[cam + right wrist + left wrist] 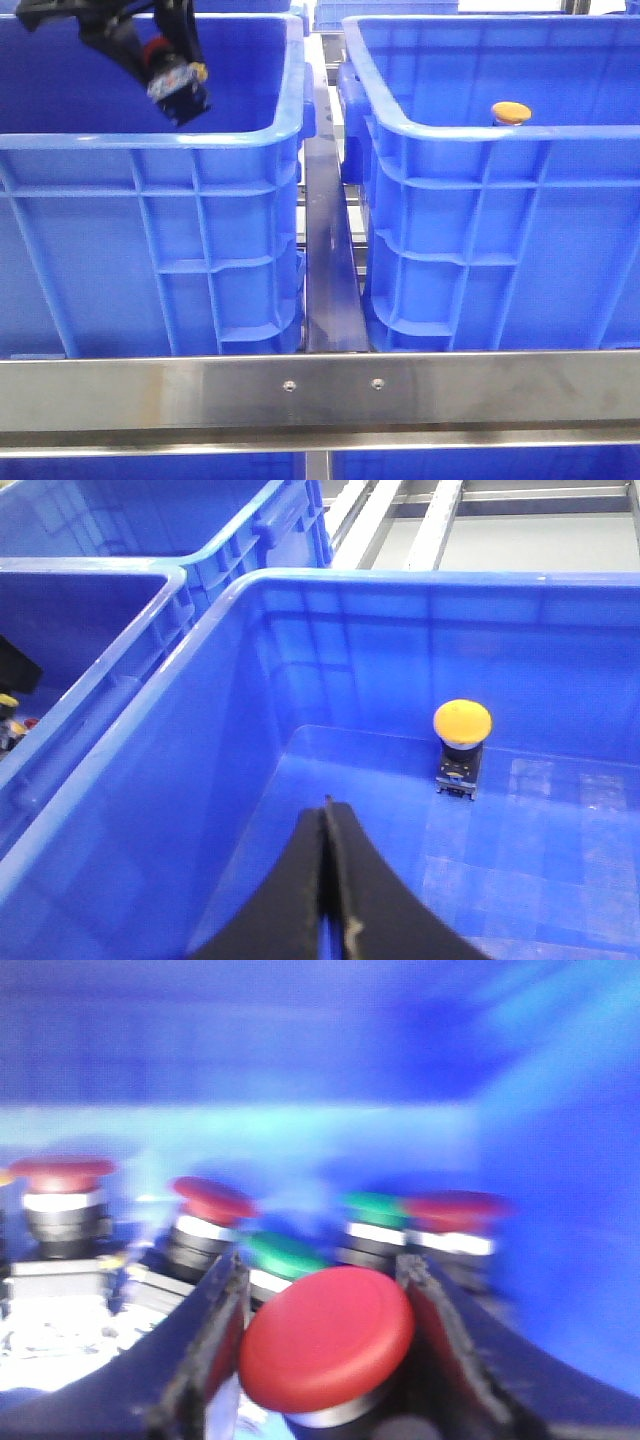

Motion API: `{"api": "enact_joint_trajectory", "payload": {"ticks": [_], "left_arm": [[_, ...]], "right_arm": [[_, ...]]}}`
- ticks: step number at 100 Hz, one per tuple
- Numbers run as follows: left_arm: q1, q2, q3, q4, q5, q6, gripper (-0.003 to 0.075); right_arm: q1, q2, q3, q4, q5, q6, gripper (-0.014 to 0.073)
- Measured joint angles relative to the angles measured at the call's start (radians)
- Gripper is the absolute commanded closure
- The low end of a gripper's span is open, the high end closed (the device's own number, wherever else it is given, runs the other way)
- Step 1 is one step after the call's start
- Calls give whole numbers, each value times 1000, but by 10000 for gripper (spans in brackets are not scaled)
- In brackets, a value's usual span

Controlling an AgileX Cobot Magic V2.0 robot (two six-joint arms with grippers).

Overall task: Pick red and yellow buttons and place in box
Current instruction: 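Lift the red button with the left gripper toward the right gripper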

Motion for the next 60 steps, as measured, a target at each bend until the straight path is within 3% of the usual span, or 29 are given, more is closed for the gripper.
{"api": "enact_joint_trajectory", "payload": {"ticks": [45,55,60], "left_arm": [[-37,-80,0,-425,-124,218,724],[-94,-80,0,-452,-190,222,724],[-116,-80,0,-457,-213,222,724]], "right_arm": [[0,0,0,30,54,0,656],[0,0,0,42,107,0,571],[0,0,0,43,134,0,459]]}}
